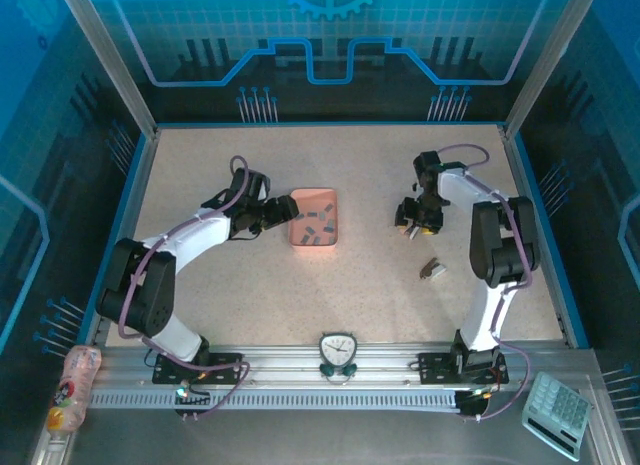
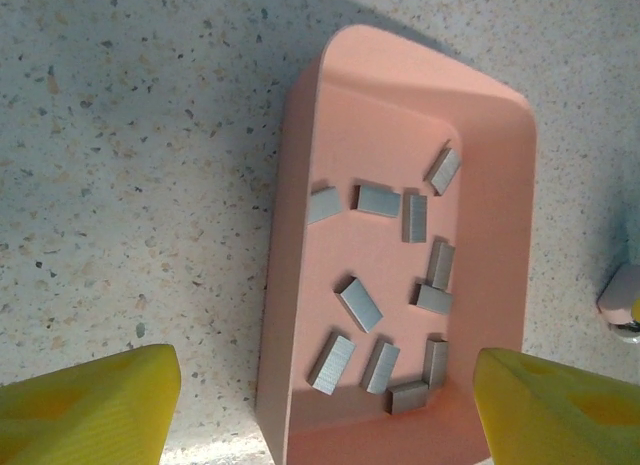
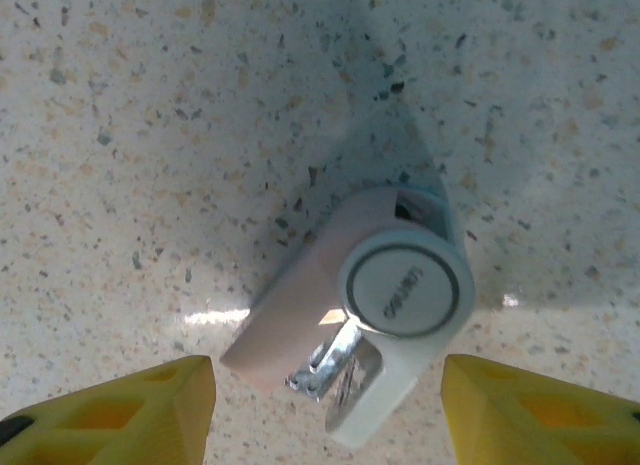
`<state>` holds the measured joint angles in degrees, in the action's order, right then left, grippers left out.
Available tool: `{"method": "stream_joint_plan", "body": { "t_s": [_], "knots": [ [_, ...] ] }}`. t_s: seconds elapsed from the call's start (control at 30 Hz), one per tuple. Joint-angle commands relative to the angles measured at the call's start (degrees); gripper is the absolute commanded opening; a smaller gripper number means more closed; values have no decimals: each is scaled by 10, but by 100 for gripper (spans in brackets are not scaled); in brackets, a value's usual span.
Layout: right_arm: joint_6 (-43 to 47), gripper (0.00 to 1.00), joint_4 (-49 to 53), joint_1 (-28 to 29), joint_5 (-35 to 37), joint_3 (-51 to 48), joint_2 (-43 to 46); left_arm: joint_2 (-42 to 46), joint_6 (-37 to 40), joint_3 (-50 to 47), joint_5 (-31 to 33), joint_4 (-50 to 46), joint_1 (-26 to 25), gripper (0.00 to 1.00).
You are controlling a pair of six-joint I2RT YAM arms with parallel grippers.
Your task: Load the staples into the stapler
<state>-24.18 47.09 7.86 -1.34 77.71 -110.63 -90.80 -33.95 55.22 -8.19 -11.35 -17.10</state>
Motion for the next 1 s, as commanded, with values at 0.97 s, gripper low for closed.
{"method": "stream_joint_plan", "body": {
  "t_s": [0.97],
  "knots": [
    [-54, 40, -138, 75, -59, -96, 148, 108, 20, -46, -121, 111, -18, 75]
  ]
}}
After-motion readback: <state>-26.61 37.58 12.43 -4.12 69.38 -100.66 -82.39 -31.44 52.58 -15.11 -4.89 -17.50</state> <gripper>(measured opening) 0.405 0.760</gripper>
